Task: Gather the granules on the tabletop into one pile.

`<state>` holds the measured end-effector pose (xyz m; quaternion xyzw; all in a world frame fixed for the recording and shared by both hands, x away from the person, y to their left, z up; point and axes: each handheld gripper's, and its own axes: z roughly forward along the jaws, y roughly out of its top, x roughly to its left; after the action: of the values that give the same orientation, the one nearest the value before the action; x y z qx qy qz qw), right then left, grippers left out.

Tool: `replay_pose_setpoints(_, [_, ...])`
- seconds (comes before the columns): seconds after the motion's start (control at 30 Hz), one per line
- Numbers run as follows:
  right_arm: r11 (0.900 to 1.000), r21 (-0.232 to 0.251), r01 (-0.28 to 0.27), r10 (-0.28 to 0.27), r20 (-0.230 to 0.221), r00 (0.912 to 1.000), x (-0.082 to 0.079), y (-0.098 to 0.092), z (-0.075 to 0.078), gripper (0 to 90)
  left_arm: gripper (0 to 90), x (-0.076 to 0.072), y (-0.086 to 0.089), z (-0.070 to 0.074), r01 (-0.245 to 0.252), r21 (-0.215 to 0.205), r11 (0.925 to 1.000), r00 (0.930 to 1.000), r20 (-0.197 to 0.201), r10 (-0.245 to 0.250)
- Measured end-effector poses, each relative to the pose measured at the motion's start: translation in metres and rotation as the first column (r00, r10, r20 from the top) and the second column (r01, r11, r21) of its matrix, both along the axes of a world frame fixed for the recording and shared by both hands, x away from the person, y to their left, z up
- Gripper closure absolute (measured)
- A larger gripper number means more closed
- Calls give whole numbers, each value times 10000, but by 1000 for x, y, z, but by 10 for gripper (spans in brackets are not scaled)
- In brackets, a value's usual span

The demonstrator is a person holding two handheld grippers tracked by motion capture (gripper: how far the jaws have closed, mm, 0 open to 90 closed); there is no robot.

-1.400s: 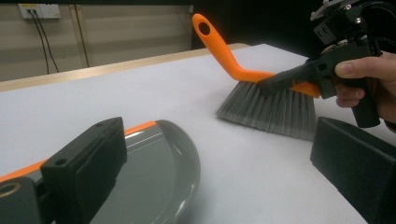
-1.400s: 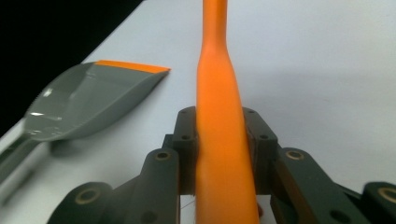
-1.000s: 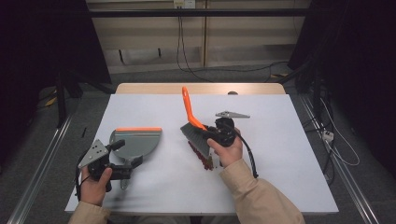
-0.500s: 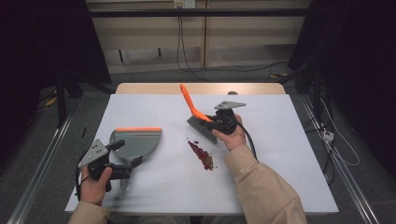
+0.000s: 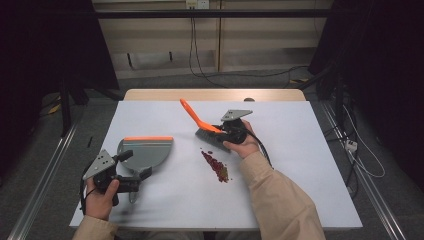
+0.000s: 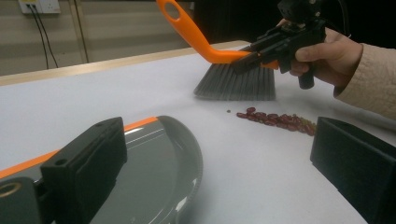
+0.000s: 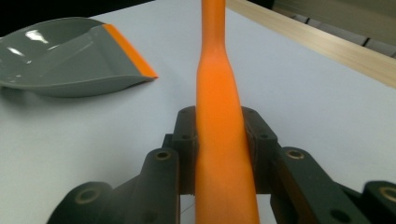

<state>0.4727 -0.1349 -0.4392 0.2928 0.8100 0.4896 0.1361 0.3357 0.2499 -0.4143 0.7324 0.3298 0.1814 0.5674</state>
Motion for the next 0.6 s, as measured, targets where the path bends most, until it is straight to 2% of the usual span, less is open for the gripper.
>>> replay_pose_setpoints(0.2, [9963, -79, -861, 861, -106, 9962, -4, 8, 0, 711, 36, -1, 1, 0, -13, -5, 10000, 10000, 15, 13])
replay_pose_setpoints(0.6, [9825, -477, -1801, 1791, -250, 9835, -17, 9, 4, 709, 36, -2, 1, 1, -33, -40, 10000, 10000, 47, 33])
